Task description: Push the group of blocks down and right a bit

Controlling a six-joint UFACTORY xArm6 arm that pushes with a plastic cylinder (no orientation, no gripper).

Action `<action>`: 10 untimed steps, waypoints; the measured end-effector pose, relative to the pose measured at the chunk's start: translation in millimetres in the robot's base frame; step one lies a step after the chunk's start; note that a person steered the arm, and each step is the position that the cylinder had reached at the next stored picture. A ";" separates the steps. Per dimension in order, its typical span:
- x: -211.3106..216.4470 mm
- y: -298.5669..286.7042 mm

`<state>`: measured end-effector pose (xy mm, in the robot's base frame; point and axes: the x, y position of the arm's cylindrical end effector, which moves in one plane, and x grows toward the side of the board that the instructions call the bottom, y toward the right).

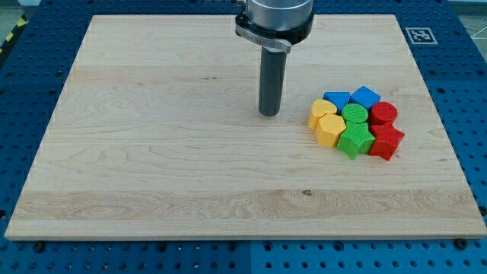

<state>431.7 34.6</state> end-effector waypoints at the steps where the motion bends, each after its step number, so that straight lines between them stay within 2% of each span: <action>1: -7.1 0.0; 4: -21.9 20.2; 7: -21.9 69.1; 10: -4.3 76.6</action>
<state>427.4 111.2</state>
